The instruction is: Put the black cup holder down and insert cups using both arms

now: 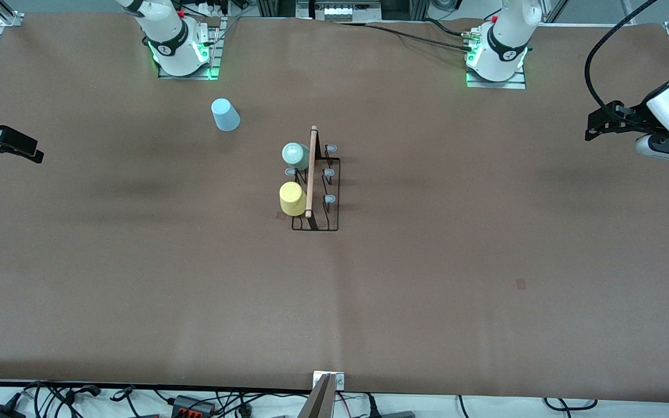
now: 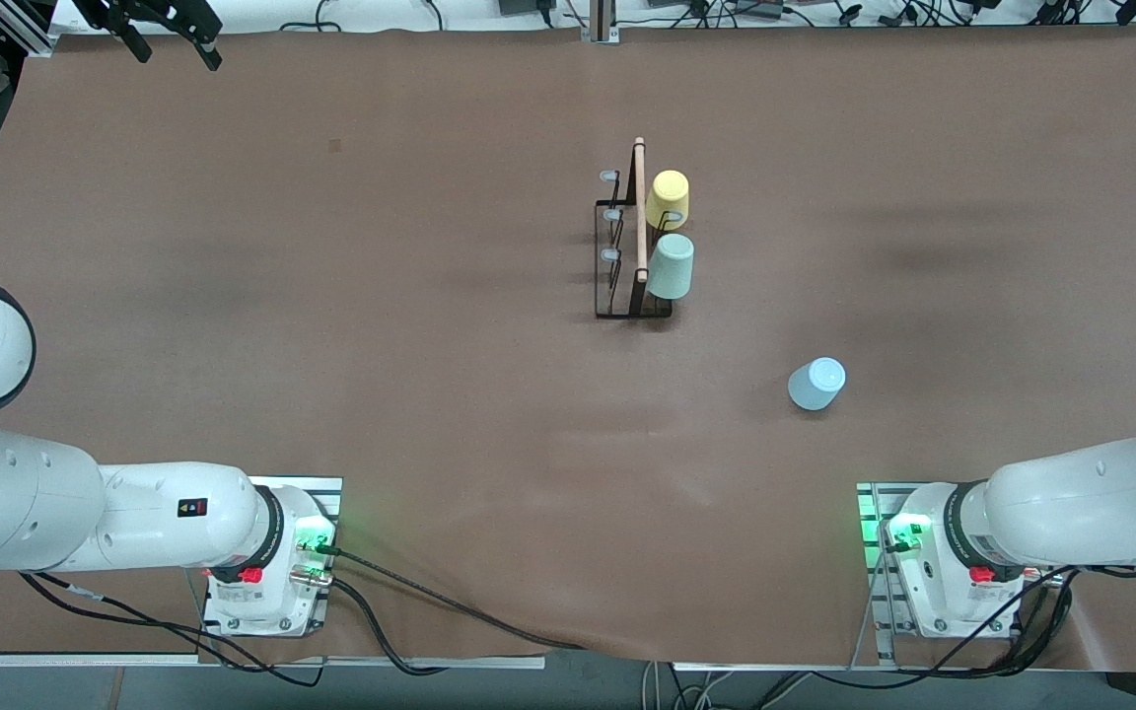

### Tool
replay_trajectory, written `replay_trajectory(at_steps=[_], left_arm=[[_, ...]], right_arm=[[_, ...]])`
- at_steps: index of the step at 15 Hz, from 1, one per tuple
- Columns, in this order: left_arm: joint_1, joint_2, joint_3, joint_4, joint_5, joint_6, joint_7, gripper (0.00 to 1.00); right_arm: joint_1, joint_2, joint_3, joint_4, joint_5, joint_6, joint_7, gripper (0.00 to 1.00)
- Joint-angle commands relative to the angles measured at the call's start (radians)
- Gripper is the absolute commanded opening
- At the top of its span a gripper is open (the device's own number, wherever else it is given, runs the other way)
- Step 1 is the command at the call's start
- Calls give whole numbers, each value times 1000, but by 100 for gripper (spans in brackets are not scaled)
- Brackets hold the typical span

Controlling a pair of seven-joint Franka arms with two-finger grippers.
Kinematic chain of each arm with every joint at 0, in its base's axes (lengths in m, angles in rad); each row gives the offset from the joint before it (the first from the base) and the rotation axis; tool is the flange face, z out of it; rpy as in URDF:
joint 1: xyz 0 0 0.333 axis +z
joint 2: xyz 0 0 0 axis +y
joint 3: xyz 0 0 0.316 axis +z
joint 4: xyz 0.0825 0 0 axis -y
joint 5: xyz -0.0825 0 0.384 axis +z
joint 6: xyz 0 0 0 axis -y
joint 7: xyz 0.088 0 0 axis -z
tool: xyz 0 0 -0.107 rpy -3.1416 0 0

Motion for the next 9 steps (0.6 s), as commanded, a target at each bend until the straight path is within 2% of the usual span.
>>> replay_trajectory(at_steps=[1,9], left_arm=[[5,-6,-4,5,7,-7,12,100],[5,-8,-4,3,7,-8,14,100]], right_arm=[[1,-12,-3,6,2,-9,6,100],[4,-11,-5,23,1,-24,5,100]])
